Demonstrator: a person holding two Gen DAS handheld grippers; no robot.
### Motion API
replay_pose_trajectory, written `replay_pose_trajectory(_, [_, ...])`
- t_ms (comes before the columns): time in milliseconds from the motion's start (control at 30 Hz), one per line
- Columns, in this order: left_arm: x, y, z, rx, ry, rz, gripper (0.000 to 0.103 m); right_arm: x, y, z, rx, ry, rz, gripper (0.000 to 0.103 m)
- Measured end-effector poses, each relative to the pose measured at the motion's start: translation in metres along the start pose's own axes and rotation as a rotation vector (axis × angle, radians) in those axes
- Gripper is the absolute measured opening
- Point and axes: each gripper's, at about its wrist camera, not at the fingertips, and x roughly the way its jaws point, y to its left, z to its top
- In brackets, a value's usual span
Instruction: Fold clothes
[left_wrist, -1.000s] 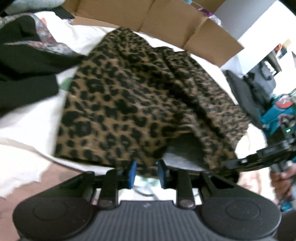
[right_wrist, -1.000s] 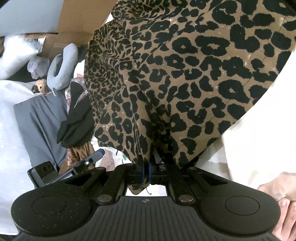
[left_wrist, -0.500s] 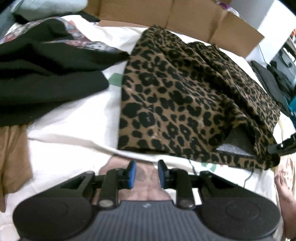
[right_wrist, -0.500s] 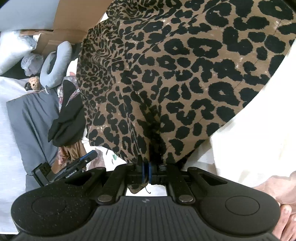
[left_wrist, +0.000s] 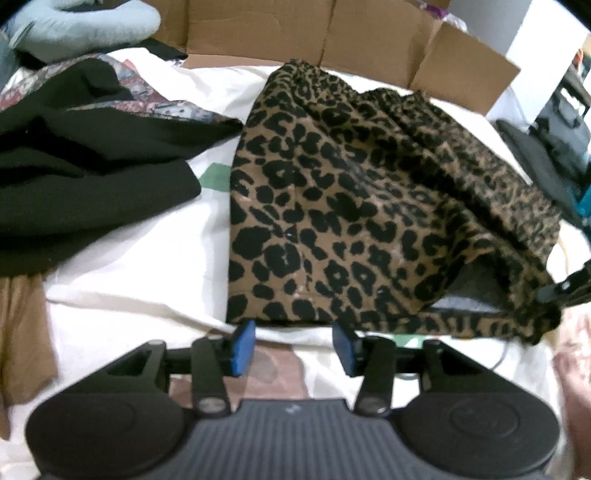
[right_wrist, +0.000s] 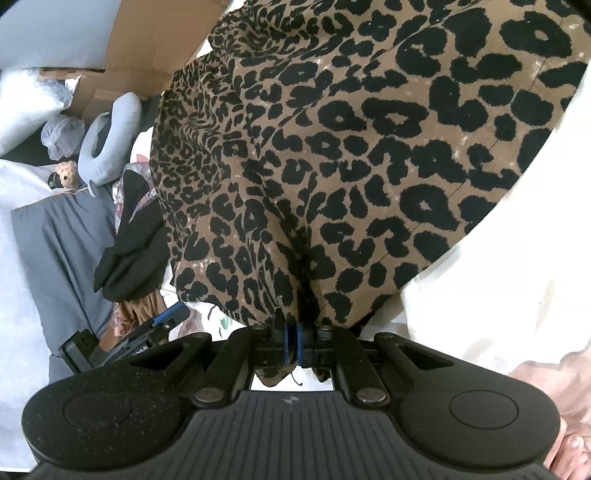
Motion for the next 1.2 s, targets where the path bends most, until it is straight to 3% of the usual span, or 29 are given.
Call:
replay_pose_trajectory(100, [-0.001,0.003,0.0,-0.003,-0.028,0.029,0.049,-0.001,-0.001,0.0,0.003,-0.004,-0.001,0.002])
replay_pose_trajectory(300, [-0.006,-0.011,-0.002,0.131,-0.045,0.086,0.049,-0.002,-0.003,0.001,0.009,-0.008,-0.002,0.002])
replay_pose_trajectory(400, [-0.008,-0.009,-0.002,0.125,-0.054,0.102,0.049,-0.001,-0.002,0.001,0.009,-0.006,-0.003,0.002])
replay_pose_trajectory(467, [-0.005,-0.008,-0.001,0.142,-0.047,0.123,0.056,-0.001,-0.003,0.001,0.013,-0.006,-0.003,0.002])
replay_pose_trajectory(567, [0.007,-0.011,-0.001,0.184,-0.001,0.136,0.057,-0.001,-0.003,0.0,0.016,-0.004,-0.003,0.002])
replay_pose_trajectory(700, [0.013,-0.011,0.003,0.165,-0.007,0.14,0.057,-0.001,-0.004,0.0,0.015,-0.003,-0.004,0.002])
replay_pose_trajectory(967, [-0.004,-0.014,0.011,0.171,-0.115,0.151,0.052,-0.001,-0.003,0.0,0.013,-0.001,-0.006,0.002])
replay_pose_trajectory(1200, [0.008,-0.022,0.014,0.18,-0.11,0.152,0.052,0.002,-0.002,0.0,0.019,0.009,-0.002,0.002])
